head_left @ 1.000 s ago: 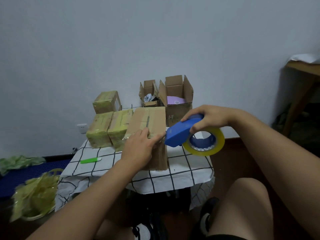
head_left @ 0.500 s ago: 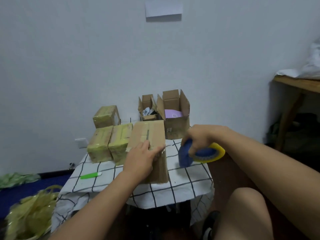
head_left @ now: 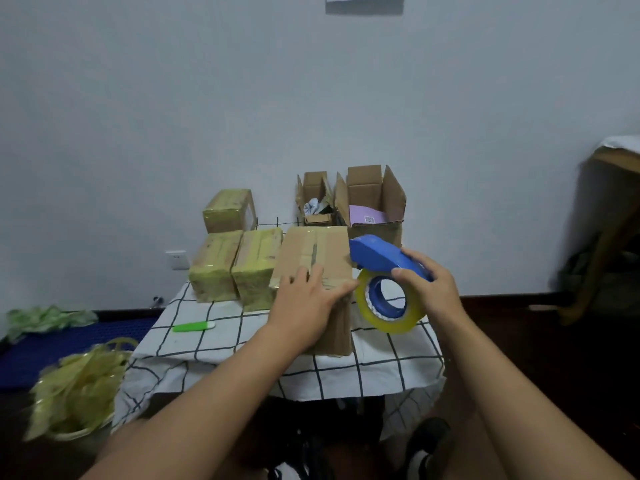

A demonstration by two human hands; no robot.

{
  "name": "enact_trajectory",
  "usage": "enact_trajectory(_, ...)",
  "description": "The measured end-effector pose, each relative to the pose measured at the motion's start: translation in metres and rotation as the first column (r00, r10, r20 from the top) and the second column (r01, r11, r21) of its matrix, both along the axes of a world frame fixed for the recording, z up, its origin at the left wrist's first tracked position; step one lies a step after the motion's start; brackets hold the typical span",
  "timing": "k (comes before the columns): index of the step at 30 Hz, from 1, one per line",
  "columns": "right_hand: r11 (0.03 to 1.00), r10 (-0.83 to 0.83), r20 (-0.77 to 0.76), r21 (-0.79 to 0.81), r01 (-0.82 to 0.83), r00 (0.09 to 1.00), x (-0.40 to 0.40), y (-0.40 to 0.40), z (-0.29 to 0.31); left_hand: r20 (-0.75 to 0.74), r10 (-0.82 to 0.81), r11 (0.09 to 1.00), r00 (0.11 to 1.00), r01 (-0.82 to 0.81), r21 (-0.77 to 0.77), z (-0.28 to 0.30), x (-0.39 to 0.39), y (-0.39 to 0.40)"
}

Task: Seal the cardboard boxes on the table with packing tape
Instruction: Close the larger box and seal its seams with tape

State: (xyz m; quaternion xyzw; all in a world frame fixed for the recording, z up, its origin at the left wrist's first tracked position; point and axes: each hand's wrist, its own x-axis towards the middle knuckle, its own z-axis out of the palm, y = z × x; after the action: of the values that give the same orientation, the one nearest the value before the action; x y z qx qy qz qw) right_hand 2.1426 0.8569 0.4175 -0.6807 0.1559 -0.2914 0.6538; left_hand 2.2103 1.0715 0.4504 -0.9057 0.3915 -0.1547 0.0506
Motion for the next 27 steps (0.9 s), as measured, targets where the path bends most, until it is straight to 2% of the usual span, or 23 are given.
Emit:
enact_trajectory(2, 0.994, -0.031, -0.003, 0.105, 0.032, 0.999, -0.002, 0.004, -0.012, 0.006, 0.005, 1.0, 1.0, -0.005, -0.011, -0.001, 0.0, 0.0)
enact_trajectory(5, 0.988, -0.041, -0.034, 0.146, 0.046, 0.999, -0.006, 0.011, -0.026, 0.022, 0.018, 1.0, 1.0, -0.018, -0.018, -0.003, -0.001, -0.006)
enact_trajectory(10, 0.993, -0.049, -0.099, 0.102, 0.059, 0.994, -0.007, 0.017, -0.04, 0.033, 0.02, 1.0, 0.999, -0.02, -0.018, -0.006, -0.003, -0.009)
enact_trajectory(22, 0.999, -0.039, -0.104, 0.032, 0.043, 0.994, -0.009, 0.024, -0.04, 0.055, 0.0, 0.999, 0.998, -0.003, 0.04, -0.01, -0.009, -0.003)
enact_trajectory(27, 0.985, -0.065, -0.069, 0.153, 0.075, 0.995, -0.005, 0.017, -0.038, -0.005, -0.012, 0.991, 1.0, 0.011, -0.131, -0.007, -0.005, 0.001)
